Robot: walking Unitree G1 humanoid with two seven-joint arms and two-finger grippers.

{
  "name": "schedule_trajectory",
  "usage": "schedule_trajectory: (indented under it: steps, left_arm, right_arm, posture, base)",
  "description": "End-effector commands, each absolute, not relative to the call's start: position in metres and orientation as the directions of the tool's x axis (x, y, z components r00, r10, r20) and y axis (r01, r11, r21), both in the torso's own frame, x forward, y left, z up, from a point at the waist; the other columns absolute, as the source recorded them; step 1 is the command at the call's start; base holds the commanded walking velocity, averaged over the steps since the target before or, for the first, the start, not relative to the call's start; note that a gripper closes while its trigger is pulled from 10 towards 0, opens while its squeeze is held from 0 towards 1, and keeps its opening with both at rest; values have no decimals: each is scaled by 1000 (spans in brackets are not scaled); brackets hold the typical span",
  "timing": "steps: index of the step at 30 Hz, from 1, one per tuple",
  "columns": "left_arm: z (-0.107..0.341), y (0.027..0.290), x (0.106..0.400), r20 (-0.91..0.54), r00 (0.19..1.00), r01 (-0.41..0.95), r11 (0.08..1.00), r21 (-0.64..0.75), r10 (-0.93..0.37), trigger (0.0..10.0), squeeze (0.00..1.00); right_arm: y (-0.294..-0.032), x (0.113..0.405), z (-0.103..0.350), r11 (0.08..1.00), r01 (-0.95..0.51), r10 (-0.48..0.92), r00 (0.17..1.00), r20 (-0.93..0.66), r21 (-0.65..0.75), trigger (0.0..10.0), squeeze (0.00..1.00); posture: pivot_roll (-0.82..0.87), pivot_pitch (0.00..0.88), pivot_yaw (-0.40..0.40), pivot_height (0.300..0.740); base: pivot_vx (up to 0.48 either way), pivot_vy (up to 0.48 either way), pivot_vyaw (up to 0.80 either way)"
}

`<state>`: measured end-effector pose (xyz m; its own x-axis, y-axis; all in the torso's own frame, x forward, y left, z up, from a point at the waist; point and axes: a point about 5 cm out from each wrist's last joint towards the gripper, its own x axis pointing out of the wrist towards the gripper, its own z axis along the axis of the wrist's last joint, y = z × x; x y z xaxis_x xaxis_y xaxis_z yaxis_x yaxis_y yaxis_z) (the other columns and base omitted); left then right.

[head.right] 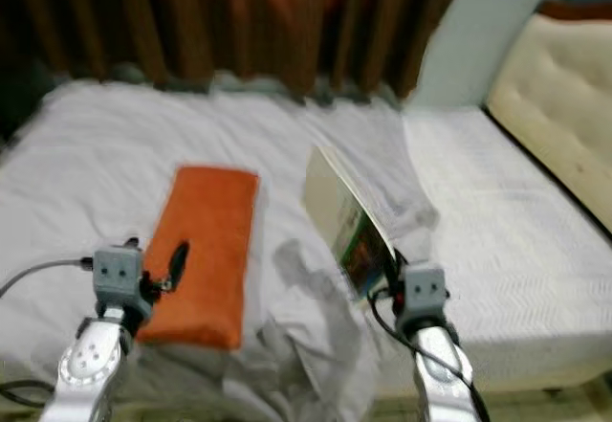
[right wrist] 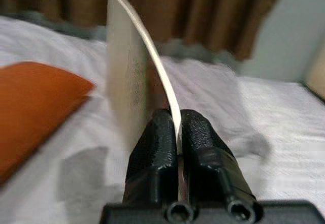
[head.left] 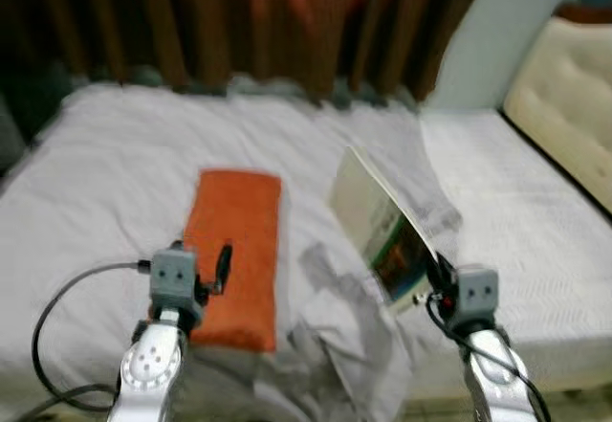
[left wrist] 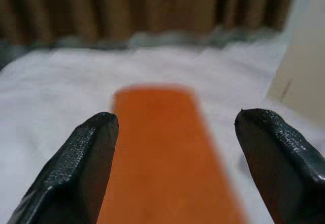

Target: Clean up the room

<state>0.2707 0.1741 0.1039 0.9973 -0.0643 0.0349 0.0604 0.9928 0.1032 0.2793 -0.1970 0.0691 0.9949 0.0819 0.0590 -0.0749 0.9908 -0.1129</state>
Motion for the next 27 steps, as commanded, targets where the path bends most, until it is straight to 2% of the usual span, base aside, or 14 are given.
schedule_trajectory:
  steps: [1,7,13,22,24,27]
  left_arm:
    - [113,169,274,72,996,52,992,111,-60,10000,0]
    - [106,163,272,36,996,80,990,119,-85,10000,0]
    - [101,161,276,7,988,149,978,144,-152,10000,0]
    - [88,166,274,-25,987,162,975,154,-160,10000,0]
    - [86,166,272,-29,987,163,974,155,-161,10000,0]
    - [79,170,264,-50,986,164,976,146,-158,10000,0]
  right_arm:
    - [-199,279,78,992,-53,65,993,102,-115,0,0]
    - [-193,281,77,990,-78,87,993,80,-114,0,0]
    - [-188,281,74,991,-90,97,993,68,-103,0,0]
    - [-187,278,70,990,-108,113,992,48,-92,0,0]
    - [-188,276,69,991,-103,107,993,42,-87,0,0]
    - [-201,267,60,999,-14,14,1000,-1,-34,0,0]
  posture:
    - [116,0,-115,740]
    - [109,0,-111,740]
    - [97,0,-101,740]
    - [75,0,-97,740]
    - [71,0,-98,740]
    - [78,0,-103,740]
  base:
    - [0,-458,0]
    - [0,-451,0]
    - [312,-361,0]
    - [359,-314,0]
    - [371,-304,0]
    - [370,-304,0]
